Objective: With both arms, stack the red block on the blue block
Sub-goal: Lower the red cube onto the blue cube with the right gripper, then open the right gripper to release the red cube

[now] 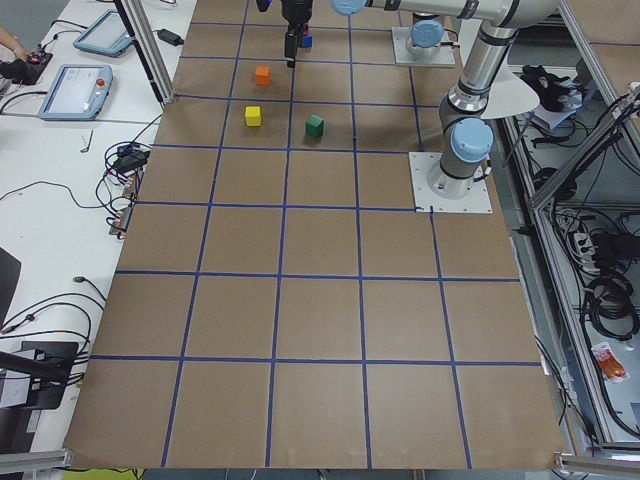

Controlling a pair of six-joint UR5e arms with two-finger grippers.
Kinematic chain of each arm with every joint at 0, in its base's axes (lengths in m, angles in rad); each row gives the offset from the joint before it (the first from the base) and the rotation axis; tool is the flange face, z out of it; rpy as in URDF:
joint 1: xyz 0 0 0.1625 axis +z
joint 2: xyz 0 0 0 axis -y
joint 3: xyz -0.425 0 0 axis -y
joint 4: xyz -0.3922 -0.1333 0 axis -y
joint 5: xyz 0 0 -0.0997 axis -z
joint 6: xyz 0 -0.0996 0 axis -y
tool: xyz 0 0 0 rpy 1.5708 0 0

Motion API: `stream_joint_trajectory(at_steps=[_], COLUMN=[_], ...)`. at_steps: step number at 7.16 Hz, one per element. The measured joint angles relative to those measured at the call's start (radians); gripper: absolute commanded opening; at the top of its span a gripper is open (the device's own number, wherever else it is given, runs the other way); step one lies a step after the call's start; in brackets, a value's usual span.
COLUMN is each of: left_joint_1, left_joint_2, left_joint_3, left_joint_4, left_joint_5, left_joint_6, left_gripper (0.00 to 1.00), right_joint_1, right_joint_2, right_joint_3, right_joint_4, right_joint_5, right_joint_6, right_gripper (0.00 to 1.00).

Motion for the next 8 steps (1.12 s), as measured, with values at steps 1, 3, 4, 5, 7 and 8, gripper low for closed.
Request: stream_joint_trajectory(at_steps=[1, 3, 4, 5, 7, 8], left_joint_1=[0.000, 0.001, 0.001, 0.001, 0.001, 0.001], left_joint_2=[0.000, 0.001, 0.000, 0.001, 0.001, 0.001], left_joint_3=[0.000, 0.000, -0.001, -0.001, -0.001, -0.001], left_joint_4=[0.000, 0.000, 0.000, 0.000, 0.000, 0.001], left_joint_5=[0.000, 0.001, 0.000, 0.000, 0.000, 0.000], left_joint_6=[0.000, 0.000, 0.000, 0.000, 0.000, 0.000], left_gripper=[1.00, 1.00, 1.00, 1.00, 1.00, 1.00], right_joint_1=[0.000, -0.001, -0.001, -0.001, -0.001, -0.001], right_joint_2=[0.000, -0.001, 0.000, -0.003, -0.008, -0.016], right_joint_3=[0.008, 0.033, 0.040, 0.040, 0.037, 0.030], right_joint_4=[-0.006, -0.039, -0.051, -0.056, -0.053, -0.042], right_joint_5=[0.001, -0.002, -0.005, -0.007, -0.013, -0.015], right_joint_6=[-0.001, -0.001, -0.001, -0.001, 0.003, 0.007], right_gripper=[0.59, 0.98, 1.00, 1.00, 1.00, 1.00])
